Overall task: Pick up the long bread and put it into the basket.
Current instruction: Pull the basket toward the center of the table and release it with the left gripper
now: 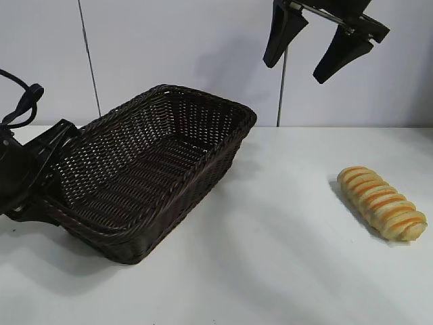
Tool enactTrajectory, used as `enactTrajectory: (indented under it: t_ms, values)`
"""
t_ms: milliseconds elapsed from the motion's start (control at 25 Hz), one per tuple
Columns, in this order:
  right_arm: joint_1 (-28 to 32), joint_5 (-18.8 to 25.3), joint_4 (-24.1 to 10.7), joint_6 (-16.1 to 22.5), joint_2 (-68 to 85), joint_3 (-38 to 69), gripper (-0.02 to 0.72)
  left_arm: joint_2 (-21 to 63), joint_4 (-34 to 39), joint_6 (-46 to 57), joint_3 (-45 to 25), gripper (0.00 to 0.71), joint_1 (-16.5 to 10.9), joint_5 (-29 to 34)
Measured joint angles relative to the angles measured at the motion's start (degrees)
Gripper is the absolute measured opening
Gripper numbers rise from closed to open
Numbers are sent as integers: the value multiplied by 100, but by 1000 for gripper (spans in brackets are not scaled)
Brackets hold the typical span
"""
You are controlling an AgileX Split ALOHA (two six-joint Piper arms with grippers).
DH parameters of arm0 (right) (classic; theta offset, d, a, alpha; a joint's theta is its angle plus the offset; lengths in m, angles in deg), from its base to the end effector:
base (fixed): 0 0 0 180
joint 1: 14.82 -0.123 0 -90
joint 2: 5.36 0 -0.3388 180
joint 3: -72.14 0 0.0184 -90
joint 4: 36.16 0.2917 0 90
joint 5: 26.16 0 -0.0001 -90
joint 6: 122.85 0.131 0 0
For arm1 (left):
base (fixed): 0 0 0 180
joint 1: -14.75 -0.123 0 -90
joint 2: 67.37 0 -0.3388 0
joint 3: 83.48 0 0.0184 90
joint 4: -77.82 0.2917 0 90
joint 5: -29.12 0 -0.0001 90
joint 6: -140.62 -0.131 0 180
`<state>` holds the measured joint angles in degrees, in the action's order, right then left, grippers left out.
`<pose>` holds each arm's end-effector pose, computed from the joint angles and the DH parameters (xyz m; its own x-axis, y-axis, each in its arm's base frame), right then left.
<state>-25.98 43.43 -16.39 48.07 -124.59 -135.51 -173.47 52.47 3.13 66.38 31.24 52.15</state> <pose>0.4824 0.1375 0.3122 -0.9116 -0.2125 -0.3518 -0.3209 0.9028 0.2862 0.3378 -0.1229 0.1314 -0.6713 -0.7411 -0.0157 -0.6696 0.6153 -0.4161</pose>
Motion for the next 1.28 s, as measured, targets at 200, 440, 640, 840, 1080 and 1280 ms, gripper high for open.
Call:
enactTrajectory:
  t_ms: [200,440,640,840,1080,1280]
  values:
    - [0,0,0,0,0,0,600,-31,177,-527,788,111,-83,620]
    - [0,0,0,0,0,0,600,-428,709,-1338,1724,111,-83,1650]
    - [0,45,0,0,0,0,600,-973,1139,-2414,2807,111,-83,2549]
    - [0,85,0,0,0,0,600,-1570,1264,-3416,4020,111,-83,3530]
    - [0,92,0,0,0,0,600,-2367,1214,-4137,5215,111,-83,4323]
    - [0,96,0,0,0,0,600,-2682,1083,-4181,5447,111,-152,4349]
